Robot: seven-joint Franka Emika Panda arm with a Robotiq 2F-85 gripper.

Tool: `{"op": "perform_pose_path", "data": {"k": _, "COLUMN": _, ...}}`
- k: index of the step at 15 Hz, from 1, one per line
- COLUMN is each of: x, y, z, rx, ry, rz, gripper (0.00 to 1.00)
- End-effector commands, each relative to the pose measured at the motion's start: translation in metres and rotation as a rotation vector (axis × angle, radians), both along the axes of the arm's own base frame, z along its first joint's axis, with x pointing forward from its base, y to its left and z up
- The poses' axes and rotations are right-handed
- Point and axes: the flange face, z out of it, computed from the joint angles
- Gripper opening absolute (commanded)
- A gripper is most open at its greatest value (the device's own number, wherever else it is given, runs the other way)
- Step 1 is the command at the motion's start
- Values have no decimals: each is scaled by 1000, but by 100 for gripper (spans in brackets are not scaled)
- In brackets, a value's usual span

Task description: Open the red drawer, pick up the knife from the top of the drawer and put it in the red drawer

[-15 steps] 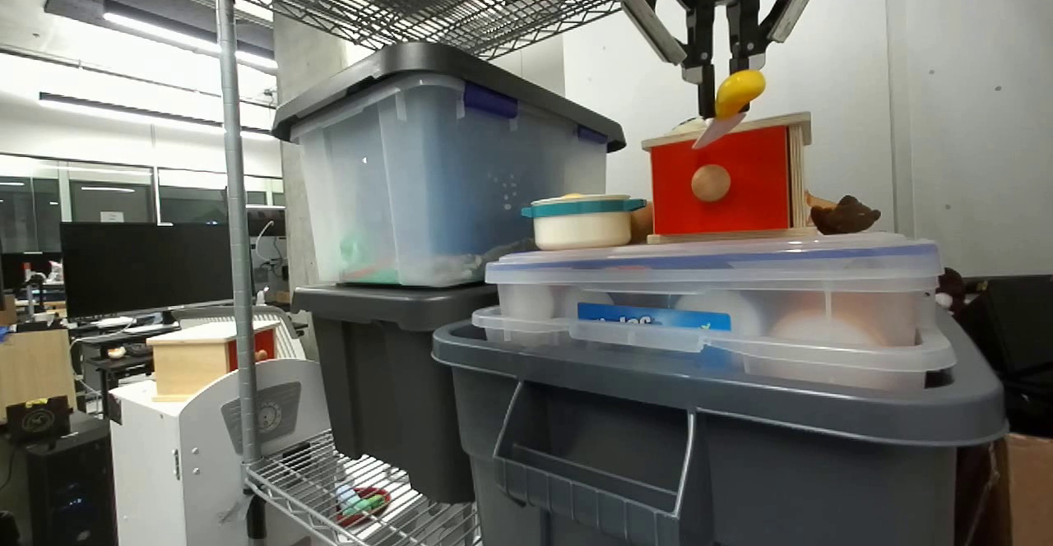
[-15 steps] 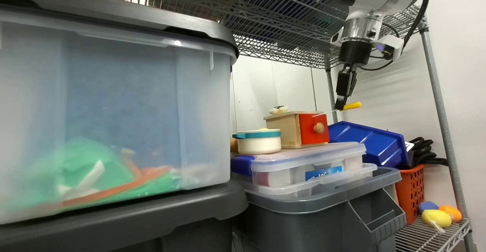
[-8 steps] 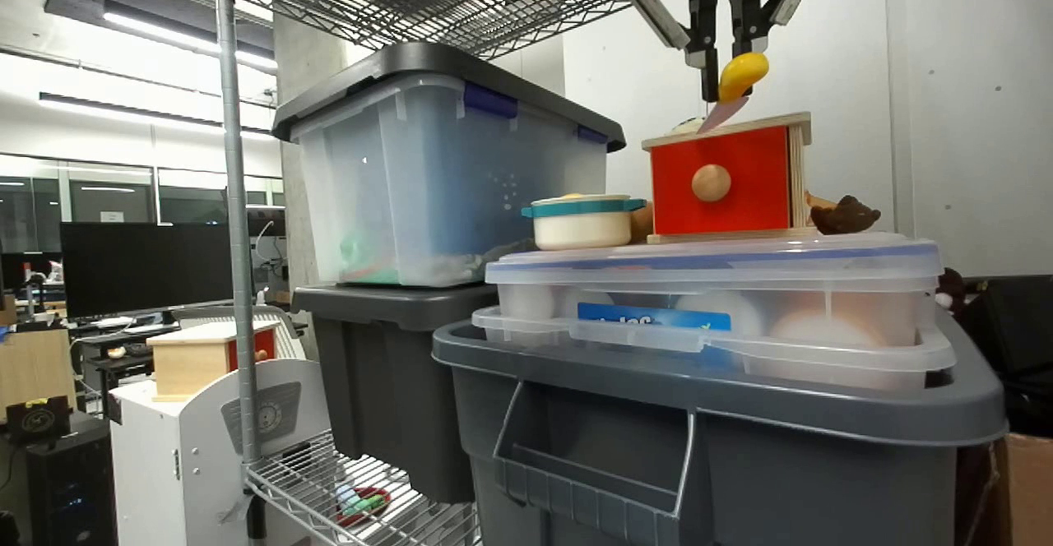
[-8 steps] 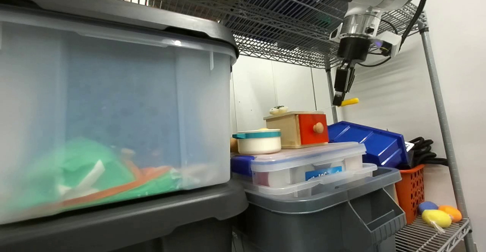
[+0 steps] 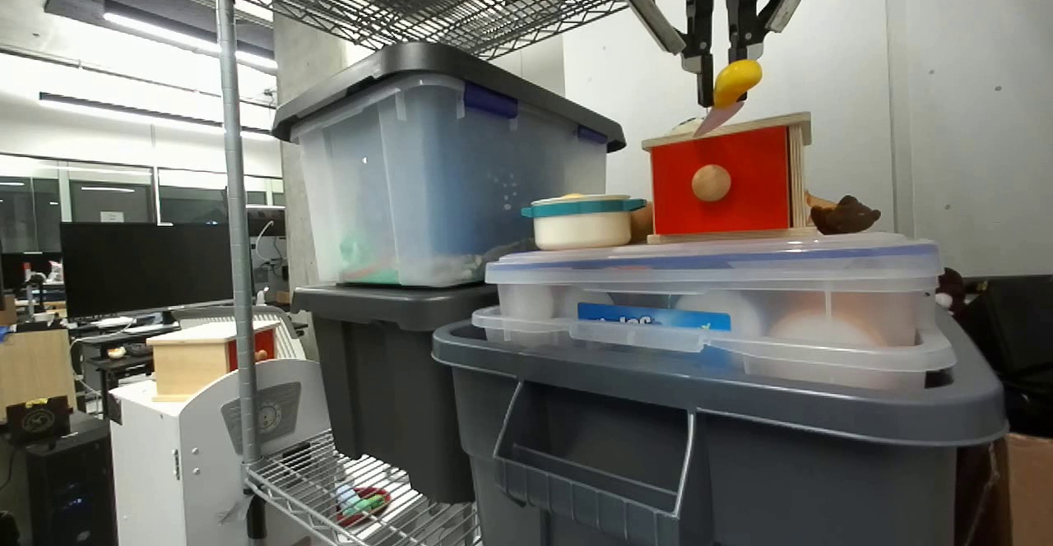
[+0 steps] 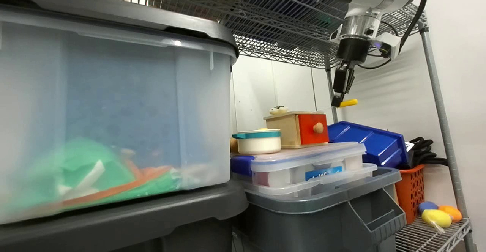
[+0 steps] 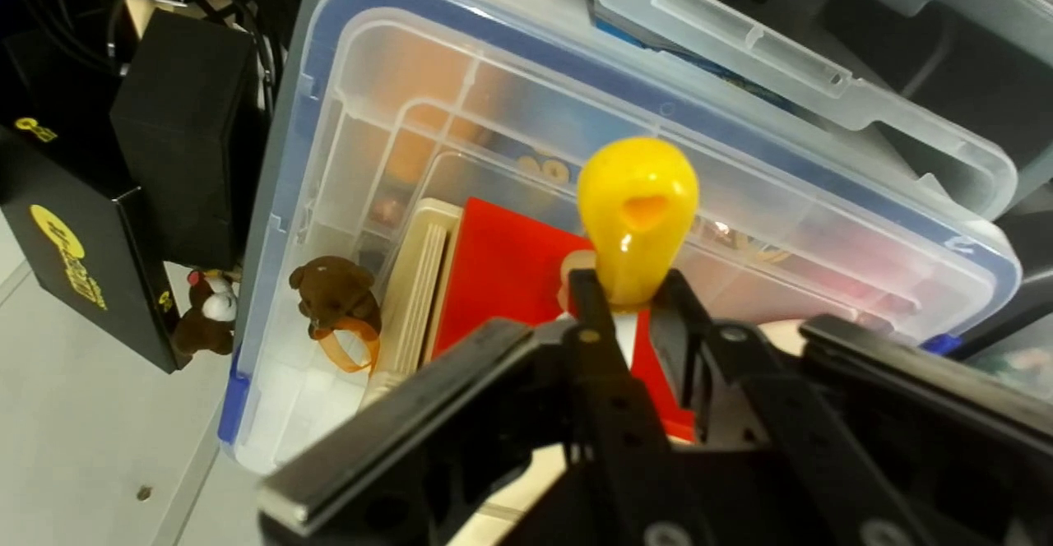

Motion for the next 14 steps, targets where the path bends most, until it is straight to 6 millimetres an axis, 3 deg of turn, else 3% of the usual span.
{"op": "perform_pose_path", "data": {"k": 1, "x": 2, "y": -1, "z": 2, "rx": 27, "ry": 7, "rz": -6, "gripper": 5}}
{"op": "perform_pose_path", "data": {"k": 14, "x": 6, "y": 0, "z": -6, "rx": 53, "ry": 14, "rz": -13, "gripper": 5}}
